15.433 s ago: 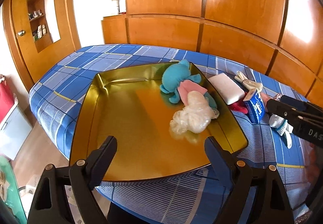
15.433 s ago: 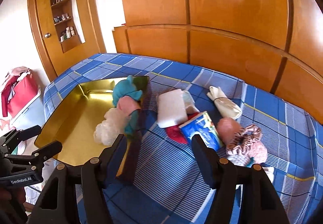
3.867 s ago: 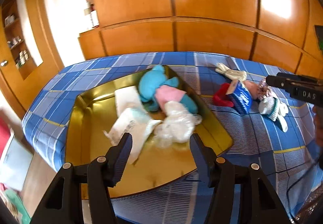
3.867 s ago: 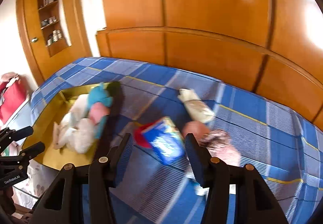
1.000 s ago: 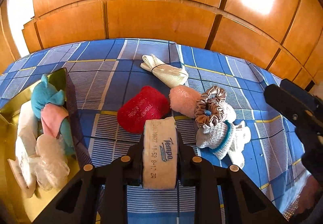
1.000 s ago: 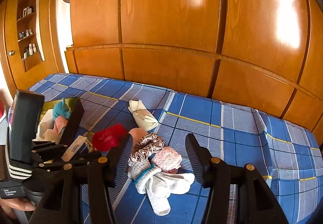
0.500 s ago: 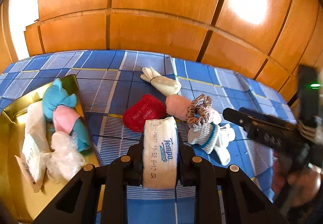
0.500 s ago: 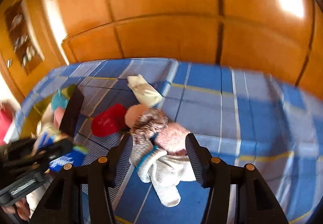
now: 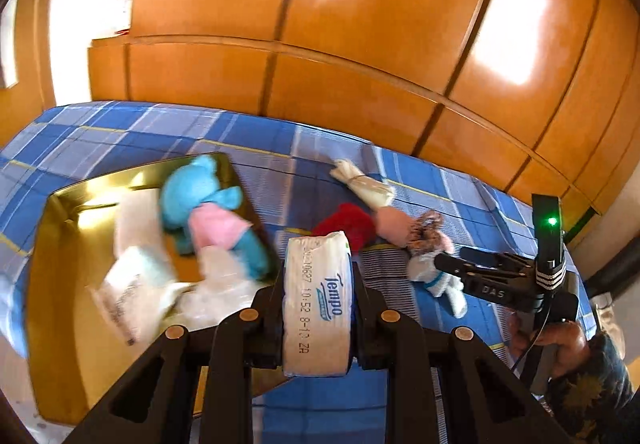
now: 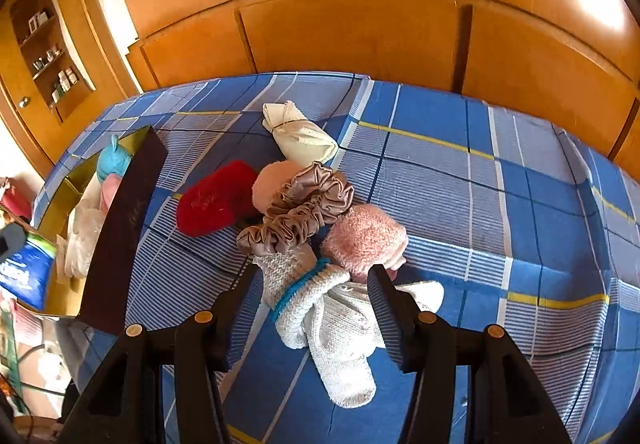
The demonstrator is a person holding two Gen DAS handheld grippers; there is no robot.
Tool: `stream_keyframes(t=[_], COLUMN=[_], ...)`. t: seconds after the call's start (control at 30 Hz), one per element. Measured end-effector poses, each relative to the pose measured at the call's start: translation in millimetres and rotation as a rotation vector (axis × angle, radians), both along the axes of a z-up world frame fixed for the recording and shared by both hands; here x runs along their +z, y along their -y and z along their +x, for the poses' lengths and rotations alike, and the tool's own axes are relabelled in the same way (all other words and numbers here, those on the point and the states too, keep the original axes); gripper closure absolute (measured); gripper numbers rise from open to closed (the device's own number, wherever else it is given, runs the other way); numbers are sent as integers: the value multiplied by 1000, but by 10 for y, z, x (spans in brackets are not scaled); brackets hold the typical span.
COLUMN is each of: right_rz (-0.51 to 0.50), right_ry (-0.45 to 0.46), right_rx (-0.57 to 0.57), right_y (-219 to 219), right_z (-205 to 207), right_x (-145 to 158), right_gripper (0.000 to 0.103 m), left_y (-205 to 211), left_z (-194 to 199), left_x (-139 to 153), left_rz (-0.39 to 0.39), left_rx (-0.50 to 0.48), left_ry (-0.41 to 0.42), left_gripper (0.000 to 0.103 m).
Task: Organize soft objects
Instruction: 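Carry the Tempo pack into the tray and open left while right grasps the white knitted sock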
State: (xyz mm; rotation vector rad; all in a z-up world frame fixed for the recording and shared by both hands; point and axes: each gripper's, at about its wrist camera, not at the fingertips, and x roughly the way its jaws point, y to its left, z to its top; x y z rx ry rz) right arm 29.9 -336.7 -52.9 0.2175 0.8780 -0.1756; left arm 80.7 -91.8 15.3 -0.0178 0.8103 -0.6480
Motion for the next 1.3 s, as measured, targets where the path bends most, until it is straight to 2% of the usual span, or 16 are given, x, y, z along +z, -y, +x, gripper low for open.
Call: stream_keyframes(t=[0.03,0.1,0.13,0.17,0.23,0.27,0.37,0.5,0.63,0.73,0.9,0.97,1.1,1.17,1.3], right_rz=[-12,-36,-39,-46,-117,-151,-222,-220,-159,-148,-199,-205,-218,-230,-234], right_ry=[4,0,-4,-18,-56,-63,-69,-80,-86,-85,-88,-87,-85,-85,-85], right_rx=[3,13,18,32,47,64,79,94,99,100,116,117,117,119,120], right_y=[-12,-38,-41,-60,-155,-214,-337,-383,-319,-298,-359,-366,-377,-385,-384], right_z=[1,32,52,79,112,111,77,41,31,31,50,58,61,61,65], right_x=[-10,-46,-64,-94,-168,-194,-194,-177,-168,-168,-183,-190,-198,-206,-211], right_gripper=[35,35,37,52,57,64,69,71,70,70,70,70,70,70,70], left_y=[-92,-257,-372,-459,-639,-718,-988,-1160,-1207,-1205,-1151,-1117,-1094,-1120,-1205], left_z=[18,53,80,104,172,208,365,611,922,1103,1424,1554,1707,1726,1640], left_x=[-8,-27,-37,-46,-80,-93,-165,-267,-464,-524,-542,-573,-621,-606,-511], left_rz=[1,0,1,0,0,-1,-6,33,91,124,196,203,221,217,206], left_rx=[13,43,68,89,135,156,222,275,319,337,359,343,364,391,453], left_ry=[-2,-9,-12,-16,-33,-43,-86,-123,-175,-183,-152,-155,-151,-146,-96], left_gripper=[79,79,79,79,79,79,79,78,78,78,78,73,54,51,38])
